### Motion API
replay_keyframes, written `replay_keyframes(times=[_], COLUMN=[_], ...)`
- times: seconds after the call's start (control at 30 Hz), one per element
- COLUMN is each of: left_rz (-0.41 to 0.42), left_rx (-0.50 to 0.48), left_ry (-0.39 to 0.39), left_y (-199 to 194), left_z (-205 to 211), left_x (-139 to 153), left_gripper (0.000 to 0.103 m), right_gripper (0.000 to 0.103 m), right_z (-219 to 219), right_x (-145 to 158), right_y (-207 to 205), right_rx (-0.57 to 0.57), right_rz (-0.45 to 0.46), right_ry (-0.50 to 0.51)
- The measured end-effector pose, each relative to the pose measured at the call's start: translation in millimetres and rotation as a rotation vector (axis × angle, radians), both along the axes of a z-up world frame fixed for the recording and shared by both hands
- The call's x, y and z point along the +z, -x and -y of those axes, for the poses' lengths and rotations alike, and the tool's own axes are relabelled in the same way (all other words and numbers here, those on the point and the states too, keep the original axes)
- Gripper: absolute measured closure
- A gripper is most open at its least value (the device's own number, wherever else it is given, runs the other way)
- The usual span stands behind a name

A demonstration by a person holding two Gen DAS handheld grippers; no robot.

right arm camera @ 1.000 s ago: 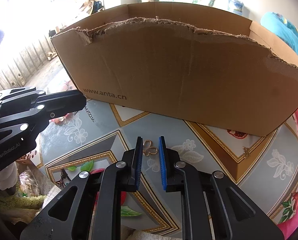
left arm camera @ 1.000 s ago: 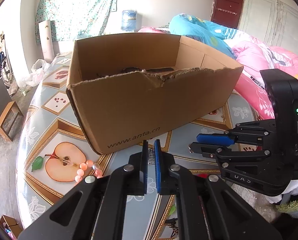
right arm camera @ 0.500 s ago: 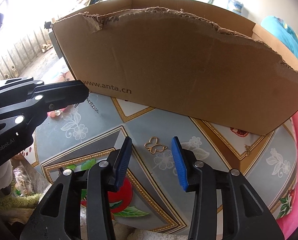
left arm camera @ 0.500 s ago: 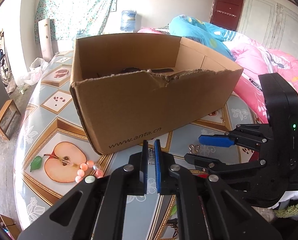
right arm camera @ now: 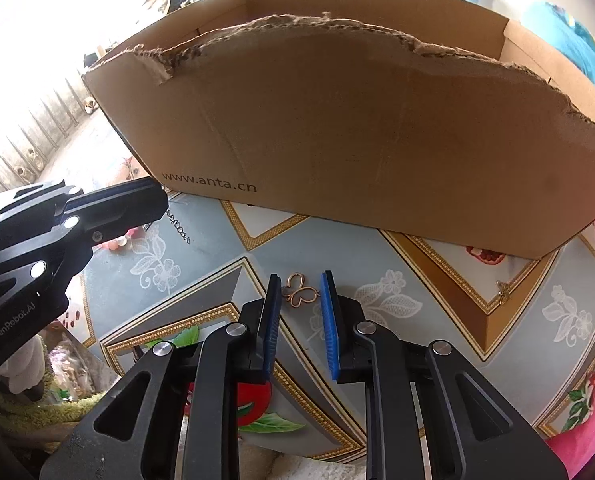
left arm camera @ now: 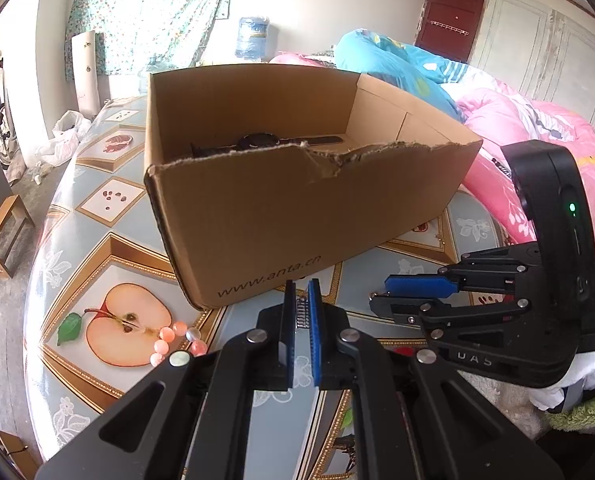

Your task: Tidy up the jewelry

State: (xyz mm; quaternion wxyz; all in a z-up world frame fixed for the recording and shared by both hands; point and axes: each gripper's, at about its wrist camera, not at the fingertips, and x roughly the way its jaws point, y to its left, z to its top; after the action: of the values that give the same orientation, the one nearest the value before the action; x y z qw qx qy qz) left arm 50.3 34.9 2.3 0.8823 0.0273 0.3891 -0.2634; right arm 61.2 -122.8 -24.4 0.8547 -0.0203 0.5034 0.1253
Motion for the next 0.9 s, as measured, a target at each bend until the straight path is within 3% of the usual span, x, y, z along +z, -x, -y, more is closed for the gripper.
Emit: replay_keyframes(times=[0.23, 0.4, 0.43, 0.6, 0.67, 0.77, 0.83, 0.9], left_rz=[-0.014, -0.014, -0.015, 0.010, 0.027, 0.035, 0.033, 0.027], left_rx=[-0.023, -0.058, -0.068, -0.116, -0.125, -0.129, -0.126, -0.117], left_ry=[0.008, 0.040, 0.051, 0.073, 0.065, 0.059, 0.053, 0.052], left_y=[2.1, 6.5, 7.1, 11.9, 14.0, 15.9, 16.5, 16.4], left_z=[-6.0, -8.9, -9.6, -12.2, -12.0, -10.8, -10.6, -11.7], left_x=[5.0, 13.4, 15.9, 30.5, 35.9, 39.1, 38.4, 36.5], left_gripper=[0.097, 0.097, 0.097, 0.097, 0.097, 0.097, 0.097, 0.097], right_gripper=[0.085, 0.086, 0.100, 0.101, 0.101, 0.099, 0.082, 0.079], right_z=[30.0, 74.4, 82.1, 110.9, 114.8, 109.2, 94.4, 74.5], right_x=[4.9, 1.0, -2.7, -28.1, -28.3, -11.0, 5.3, 21.8], right_y=[-15.4, -23.1, -24.3, -19.8, -17.0, -14.1, -13.1, -12.1], right_rx=[-0.050, -0.118, -0.136, -0.227, -0.244, -0.218, -0.179, -0.123], right_rz=[-0.083, -0.163, -0.179, -0.262, -0.257, -0.193, -0.144, -0.070], right_ry=[-0.193, -0.440, -0.499, -0.759, -0.770, -0.699, -0.605, -0.462])
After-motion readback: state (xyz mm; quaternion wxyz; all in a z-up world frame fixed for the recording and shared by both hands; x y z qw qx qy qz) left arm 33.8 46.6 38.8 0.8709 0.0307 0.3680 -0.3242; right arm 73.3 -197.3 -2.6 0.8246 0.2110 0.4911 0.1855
